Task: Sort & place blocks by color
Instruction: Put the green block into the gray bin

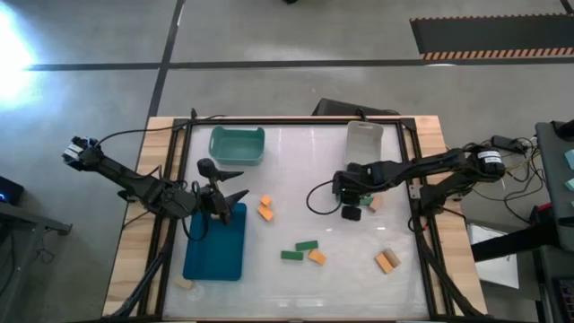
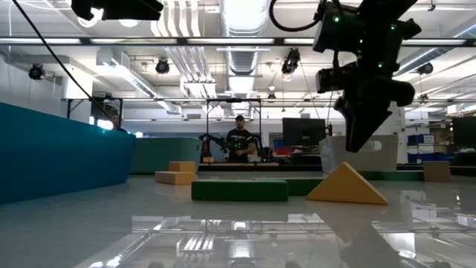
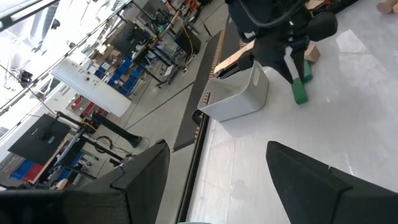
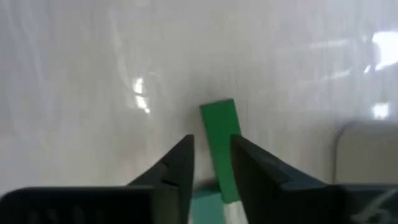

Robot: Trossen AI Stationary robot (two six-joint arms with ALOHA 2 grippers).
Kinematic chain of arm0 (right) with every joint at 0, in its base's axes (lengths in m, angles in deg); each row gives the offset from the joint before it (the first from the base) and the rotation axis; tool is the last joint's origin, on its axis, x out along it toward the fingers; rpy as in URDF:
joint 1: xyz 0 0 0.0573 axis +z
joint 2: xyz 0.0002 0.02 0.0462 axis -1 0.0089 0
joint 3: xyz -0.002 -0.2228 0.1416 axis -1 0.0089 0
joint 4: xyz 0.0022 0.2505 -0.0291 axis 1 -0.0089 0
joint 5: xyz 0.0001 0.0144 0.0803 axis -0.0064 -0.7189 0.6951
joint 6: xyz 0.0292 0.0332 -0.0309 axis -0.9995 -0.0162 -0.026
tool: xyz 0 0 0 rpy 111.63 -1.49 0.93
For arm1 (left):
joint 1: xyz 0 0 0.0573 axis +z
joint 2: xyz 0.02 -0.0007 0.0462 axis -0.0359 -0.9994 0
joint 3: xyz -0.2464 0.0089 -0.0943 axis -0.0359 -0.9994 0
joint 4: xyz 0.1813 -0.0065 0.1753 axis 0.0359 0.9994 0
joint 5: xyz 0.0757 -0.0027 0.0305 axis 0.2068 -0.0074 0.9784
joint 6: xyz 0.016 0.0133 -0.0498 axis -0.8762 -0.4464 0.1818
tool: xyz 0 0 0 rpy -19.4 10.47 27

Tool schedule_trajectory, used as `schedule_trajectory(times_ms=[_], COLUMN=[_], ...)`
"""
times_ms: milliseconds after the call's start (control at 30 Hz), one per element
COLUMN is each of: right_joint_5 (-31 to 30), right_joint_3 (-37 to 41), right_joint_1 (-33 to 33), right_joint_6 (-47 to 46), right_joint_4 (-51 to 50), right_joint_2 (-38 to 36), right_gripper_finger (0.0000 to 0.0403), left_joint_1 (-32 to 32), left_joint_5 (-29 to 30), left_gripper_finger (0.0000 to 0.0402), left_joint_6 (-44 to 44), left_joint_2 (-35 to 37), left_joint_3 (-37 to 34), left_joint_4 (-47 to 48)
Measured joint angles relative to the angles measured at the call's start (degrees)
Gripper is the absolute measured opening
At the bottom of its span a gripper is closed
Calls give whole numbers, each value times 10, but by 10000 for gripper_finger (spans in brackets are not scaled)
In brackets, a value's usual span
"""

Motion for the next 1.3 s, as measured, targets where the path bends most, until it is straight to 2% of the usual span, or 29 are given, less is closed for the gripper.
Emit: schedule_trajectory(times_ms=[200,433,567,767,900,1033,1167,1300], right_joint_5=[-17,-16,-15,-14,-13,-16,-31,-52], right_joint_3=[0,0,0,0,-6,-58,-135,-190], right_joint_1=[-11,-21,-20,-20,-20,-22,-45,-109], right_joint_6=[45,36,42,40,29,15,18,68], right_joint_4=[5,16,19,24,19,2,-73,-165], right_joint_2=[43,92,104,101,81,52,47,46], right_gripper_finger=[159,185,168,85,84,84,84,84], left_joint_1=[0,0,0,0,0,0,0,0], left_joint_5=[0,0,0,0,0,0,0,0], left_gripper_finger=[251,251,251,251,251,251,251,251], left_joint_6=[0,0,0,0,0,0,0,0], left_joint_2=[0,0,0,0,0,0,0,0], left_joint_3=[0,-1,-1,-1,-1,-1,-1,-1], left_joint_4=[0,0,0,0,0,0,0,0])
